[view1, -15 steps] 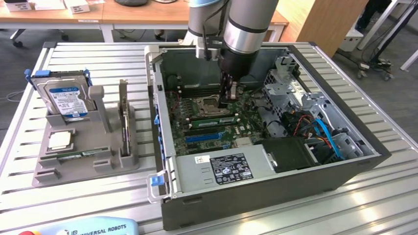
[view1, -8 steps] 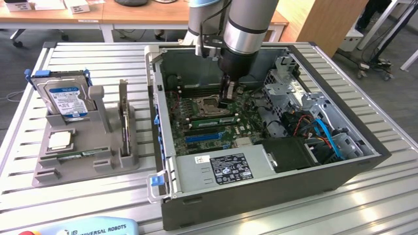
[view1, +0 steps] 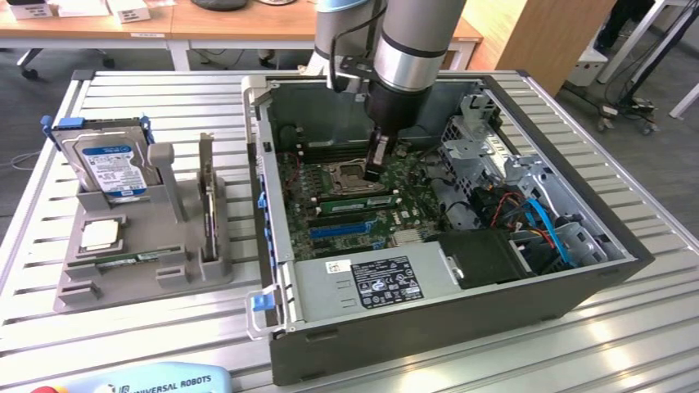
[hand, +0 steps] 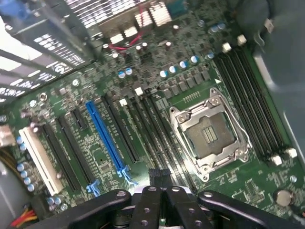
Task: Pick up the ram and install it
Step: 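Press down the ram until it locks into place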
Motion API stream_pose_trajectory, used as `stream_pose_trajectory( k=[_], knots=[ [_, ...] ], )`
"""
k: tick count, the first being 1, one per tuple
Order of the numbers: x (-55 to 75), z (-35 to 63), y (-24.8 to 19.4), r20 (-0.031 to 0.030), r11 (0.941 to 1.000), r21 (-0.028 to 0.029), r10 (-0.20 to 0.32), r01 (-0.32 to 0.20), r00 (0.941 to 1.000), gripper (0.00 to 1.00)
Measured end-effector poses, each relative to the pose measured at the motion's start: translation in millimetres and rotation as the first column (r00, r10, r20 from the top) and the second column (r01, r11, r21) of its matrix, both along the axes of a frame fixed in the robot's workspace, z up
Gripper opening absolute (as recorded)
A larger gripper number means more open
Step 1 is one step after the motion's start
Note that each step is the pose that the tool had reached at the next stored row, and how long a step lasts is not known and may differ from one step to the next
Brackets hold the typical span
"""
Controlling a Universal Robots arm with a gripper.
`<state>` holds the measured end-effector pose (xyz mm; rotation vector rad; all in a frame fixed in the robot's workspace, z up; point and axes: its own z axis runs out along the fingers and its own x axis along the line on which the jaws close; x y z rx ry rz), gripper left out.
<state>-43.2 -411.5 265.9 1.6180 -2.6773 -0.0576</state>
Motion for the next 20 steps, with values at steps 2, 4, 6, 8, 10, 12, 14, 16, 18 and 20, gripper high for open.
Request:
stream_pose_trajectory(
  k=[2,4,6,8,10,12,14,16,18,20],
  knots=[
    [0.0,-0.3,0.0,0.0000,0.9996,0.0000,-0.030,0.030,0.9996,0.10],
    [0.0,-0.6,0.0,0.0000,0.9981,0.0000,-0.061,0.061,0.9981,0.10],
    [0.0,-0.9,0.0,0.0000,0.9958,-0.0002,-0.091,0.091,0.9958,0.10],
    [0.0,-1.2,0.0,0.0000,0.9926,-0.0001,-0.122,0.122,0.9926,0.10],
    [0.0,-1.6,0.0,0.0000,0.9884,-0.0001,-0.152,0.152,0.9884,0.10],
    [-0.1,-2.0,0.0,0.0000,0.9830,0.0000,-0.184,0.184,0.9830,0.10],
    [-0.1,-2.4,0.0,0.0000,0.9769,0.0000,-0.214,0.214,0.9769,0.10],
    [-0.1,-2.8,0.0,0.0000,0.9697,0.0000,-0.244,0.244,0.9697,0.10],
    [-0.1,-3.2,0.0,0.0001,0.9609,0.0000,-0.277,0.277,0.9609,0.10],
    [-0.1,-3.6,0.0,0.0000,0.9515,0.0000,-0.308,0.308,0.9515,0.10]
  ],
)
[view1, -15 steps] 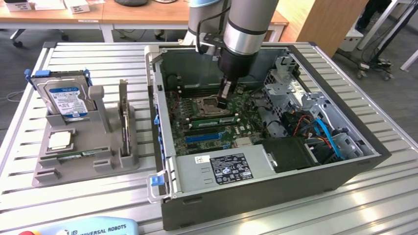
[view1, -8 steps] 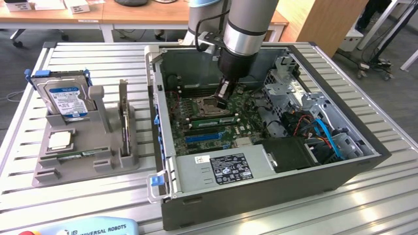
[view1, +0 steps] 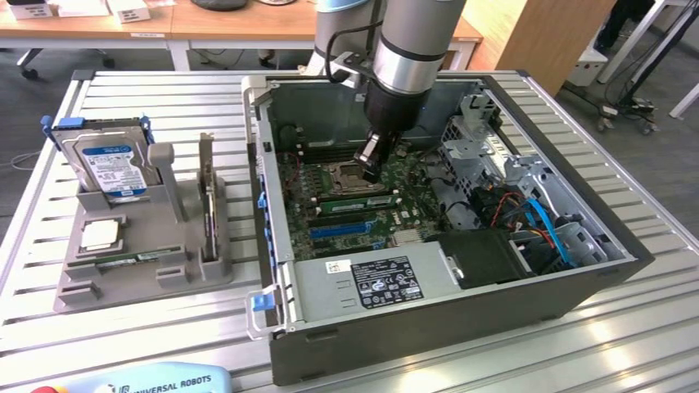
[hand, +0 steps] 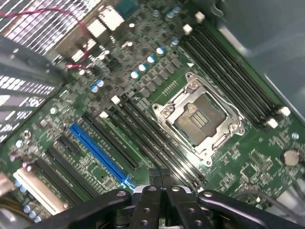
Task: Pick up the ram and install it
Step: 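Press down the ram until it locks into place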
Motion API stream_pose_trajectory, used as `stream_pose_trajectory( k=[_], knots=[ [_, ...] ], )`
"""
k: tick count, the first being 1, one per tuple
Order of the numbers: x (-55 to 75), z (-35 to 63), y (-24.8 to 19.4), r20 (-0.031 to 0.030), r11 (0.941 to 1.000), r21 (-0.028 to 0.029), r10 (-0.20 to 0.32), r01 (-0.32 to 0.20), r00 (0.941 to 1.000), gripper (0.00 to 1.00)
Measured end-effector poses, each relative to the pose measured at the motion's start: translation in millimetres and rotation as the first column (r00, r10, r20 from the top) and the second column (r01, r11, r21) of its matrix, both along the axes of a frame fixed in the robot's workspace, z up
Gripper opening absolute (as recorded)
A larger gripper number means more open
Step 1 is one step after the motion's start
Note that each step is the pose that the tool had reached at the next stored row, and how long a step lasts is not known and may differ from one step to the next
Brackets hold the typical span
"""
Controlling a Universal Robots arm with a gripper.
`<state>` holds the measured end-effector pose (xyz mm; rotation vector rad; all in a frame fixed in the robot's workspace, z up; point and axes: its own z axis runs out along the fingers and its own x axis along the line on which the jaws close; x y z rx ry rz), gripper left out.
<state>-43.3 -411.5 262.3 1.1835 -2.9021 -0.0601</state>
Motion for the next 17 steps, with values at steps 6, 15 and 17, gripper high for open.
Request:
stream_pose_trajectory(
  k=[6,15,17],
  knots=[
    [0.0,-1.3,0.0,0.0000,0.9953,0.0000,-0.097,0.097,0.9953,0.10],
    [-0.1,-3.2,0.0,0.0000,0.9708,0.0000,-0.240,0.240,0.9708,0.10],
    [-0.1,-3.6,0.0,0.0000,0.9625,0.0000,-0.271,0.271,0.9625,0.10]
  ],
)
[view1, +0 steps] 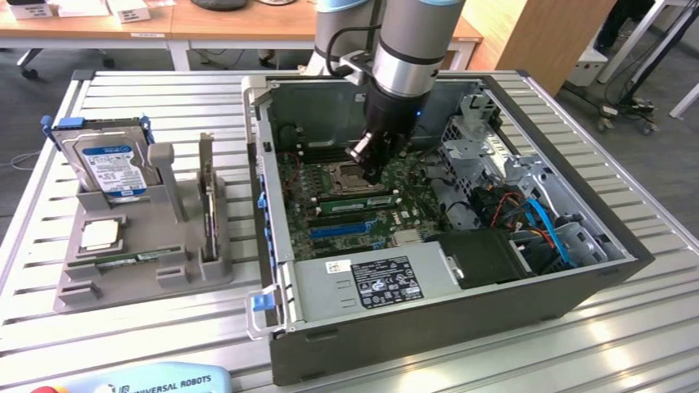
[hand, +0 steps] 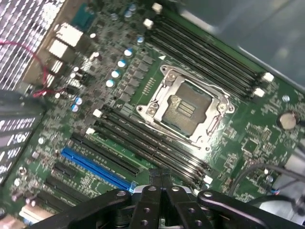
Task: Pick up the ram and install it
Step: 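Press down the ram until it locks into place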
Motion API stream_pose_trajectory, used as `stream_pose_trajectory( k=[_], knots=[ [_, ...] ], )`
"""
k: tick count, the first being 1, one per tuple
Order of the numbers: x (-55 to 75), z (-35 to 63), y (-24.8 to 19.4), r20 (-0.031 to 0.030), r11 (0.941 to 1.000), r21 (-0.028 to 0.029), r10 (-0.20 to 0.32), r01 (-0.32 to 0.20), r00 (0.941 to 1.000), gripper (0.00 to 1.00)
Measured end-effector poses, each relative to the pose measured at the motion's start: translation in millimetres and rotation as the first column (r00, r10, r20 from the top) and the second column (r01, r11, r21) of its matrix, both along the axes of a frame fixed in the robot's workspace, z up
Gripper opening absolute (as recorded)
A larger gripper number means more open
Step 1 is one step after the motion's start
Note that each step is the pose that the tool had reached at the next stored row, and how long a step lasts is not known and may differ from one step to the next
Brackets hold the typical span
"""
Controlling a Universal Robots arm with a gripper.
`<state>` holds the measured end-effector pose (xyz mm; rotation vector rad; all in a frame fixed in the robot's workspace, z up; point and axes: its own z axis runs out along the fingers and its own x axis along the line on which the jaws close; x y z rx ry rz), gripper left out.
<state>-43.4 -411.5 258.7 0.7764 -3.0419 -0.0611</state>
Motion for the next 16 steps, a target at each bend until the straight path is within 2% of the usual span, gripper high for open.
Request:
stream_pose_trajectory(
  k=[4,8,12,16],
  knots=[
    [0.0,-0.8,0.0,0.0000,0.9979,0.0000,-0.065,0.065,0.9979,0.10],
    [0.0,-1.4,0.0,0.0000,0.9917,-0.0001,-0.128,0.128,0.9917,0.10],
    [-0.1,-2.1,0.0,0.0000,0.9817,0.0000,-0.190,0.190,0.9817,0.10],
    [-0.2,-2.8,0.0,0.0000,0.9681,0.0000,-0.251,0.251,0.9681,0.10]
  ],
)
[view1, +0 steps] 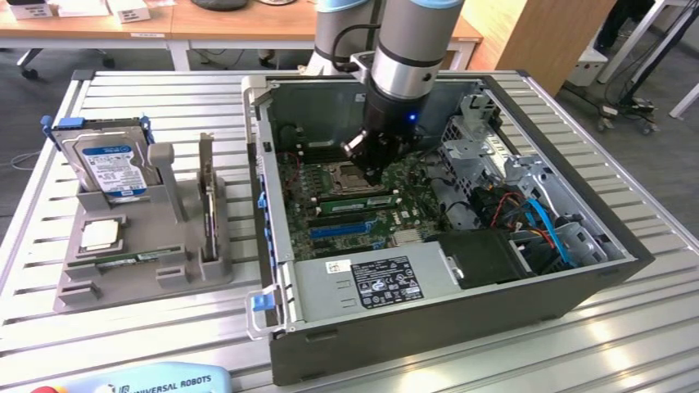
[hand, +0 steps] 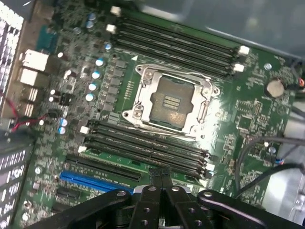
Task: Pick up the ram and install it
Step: 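Press down the ram until it locks into place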
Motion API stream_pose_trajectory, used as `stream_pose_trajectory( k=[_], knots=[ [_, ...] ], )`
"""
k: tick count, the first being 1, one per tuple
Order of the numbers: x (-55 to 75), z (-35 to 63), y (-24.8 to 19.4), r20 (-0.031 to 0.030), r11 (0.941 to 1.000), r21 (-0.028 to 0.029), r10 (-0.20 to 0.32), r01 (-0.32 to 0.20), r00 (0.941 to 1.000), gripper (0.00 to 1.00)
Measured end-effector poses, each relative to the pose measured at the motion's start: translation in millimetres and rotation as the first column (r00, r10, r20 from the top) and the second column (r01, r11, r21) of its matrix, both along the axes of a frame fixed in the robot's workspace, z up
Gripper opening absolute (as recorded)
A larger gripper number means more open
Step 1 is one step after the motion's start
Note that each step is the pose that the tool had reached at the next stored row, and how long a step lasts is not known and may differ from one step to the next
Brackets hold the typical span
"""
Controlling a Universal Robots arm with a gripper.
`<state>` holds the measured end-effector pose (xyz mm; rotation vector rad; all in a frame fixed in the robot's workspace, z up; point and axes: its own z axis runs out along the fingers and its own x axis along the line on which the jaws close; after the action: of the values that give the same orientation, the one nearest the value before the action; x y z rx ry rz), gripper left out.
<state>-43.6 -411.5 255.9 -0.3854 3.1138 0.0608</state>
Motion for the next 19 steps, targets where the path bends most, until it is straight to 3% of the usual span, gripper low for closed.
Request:
stream_pose_trajectory(
  k=[7,14,16,19],
  knots=[
    [-0.3,-1.2,0.0,0.0000,0.9945,0.0001,-0.105,0.105,0.9945,0.10],
    [-1.1,-2.4,0.0,-0.0001,0.9788,0.0001,-0.205,0.205,0.9788,0.10],
    [-2.2,-2.7,0.2,0.0000,0.9755,0.0001,-0.220,0.220,0.9755,0.10],
    [-2.5,-2.8,0.2,0.0000,0.9754,0.0000,-0.220,0.220,0.9754,0.10]
  ],
)
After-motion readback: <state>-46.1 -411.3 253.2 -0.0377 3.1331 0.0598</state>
